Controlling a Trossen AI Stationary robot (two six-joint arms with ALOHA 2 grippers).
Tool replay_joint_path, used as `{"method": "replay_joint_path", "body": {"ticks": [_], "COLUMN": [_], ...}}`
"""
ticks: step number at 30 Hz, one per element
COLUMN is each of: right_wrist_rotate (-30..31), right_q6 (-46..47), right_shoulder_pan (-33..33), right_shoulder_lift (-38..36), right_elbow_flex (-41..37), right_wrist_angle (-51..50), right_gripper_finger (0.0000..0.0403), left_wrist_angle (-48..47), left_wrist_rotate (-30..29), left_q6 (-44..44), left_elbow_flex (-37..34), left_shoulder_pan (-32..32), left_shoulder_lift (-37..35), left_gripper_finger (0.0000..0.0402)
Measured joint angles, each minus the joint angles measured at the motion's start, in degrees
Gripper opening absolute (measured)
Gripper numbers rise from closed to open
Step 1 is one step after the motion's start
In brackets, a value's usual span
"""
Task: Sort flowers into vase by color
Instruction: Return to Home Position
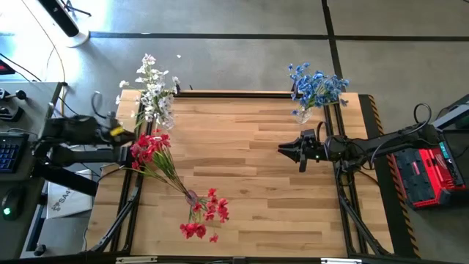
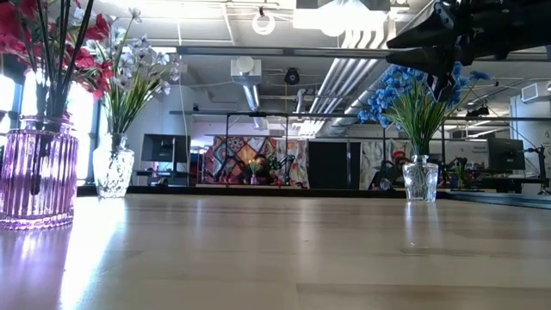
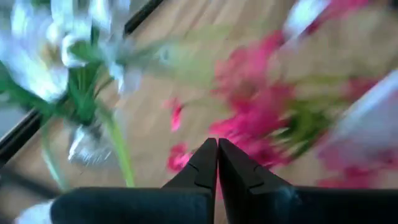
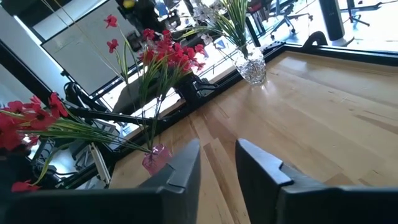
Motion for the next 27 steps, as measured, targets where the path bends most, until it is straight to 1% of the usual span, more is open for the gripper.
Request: {"method": "replay_joint_path", "body": {"ticks": [5, 10, 14, 19, 21, 23, 27], "right_wrist_rotate": [0.0, 0.0, 0.0, 0.1, 0.1, -0.2, -0.4], "right_q6": [1.7, 0.8, -1.3, -3.0, -3.0, -3.0, -3.1], "right_shoulder_pan": [0.7, 1.9, 1.9, 1.9, 1.9, 2.1, 2.2], "right_shoulder_lift": [0.0, 0.0, 0.0, 0.0, 0.0, 0.0, 0.0], "right_elbow_flex": [0.0, 0.0, 0.0, 0.0, 0.0, 0.0, 0.0], "right_wrist_angle": [0.0, 0.0, 0.0, 0.0, 0.0, 0.0, 0.0], "right_gripper_finger": [0.0074, 0.0062, 0.0051, 0.0039, 0.0036, 0.0035, 0.0034], "left_wrist_angle": [-2.6, -1.8, -0.1, 10.3, 10.9, 11.8, 16.8], "left_wrist_rotate": [-4.7, -4.0, -1.5, 5.1, 7.6, 7.8, 8.0], "left_q6": [-0.7, -0.4, -0.8, -2.2, -2.0, -2.3, -3.1], "left_elbow_flex": [-5.6, -6.3, -7.1, -13.9, -14.8, -14.2, -14.0], "left_shoulder_pan": [0.6, 0.6, 0.6, 0.6, 0.6, 0.6, 0.6], "left_shoulder_lift": [-0.1, -0.6, -1.3, -1.0, 0.0, 2.0, 3.6], "left_gripper_finger": [0.0001, 0.0, 0.0, 0.0, 0.0, 0.0, 0.0]}}
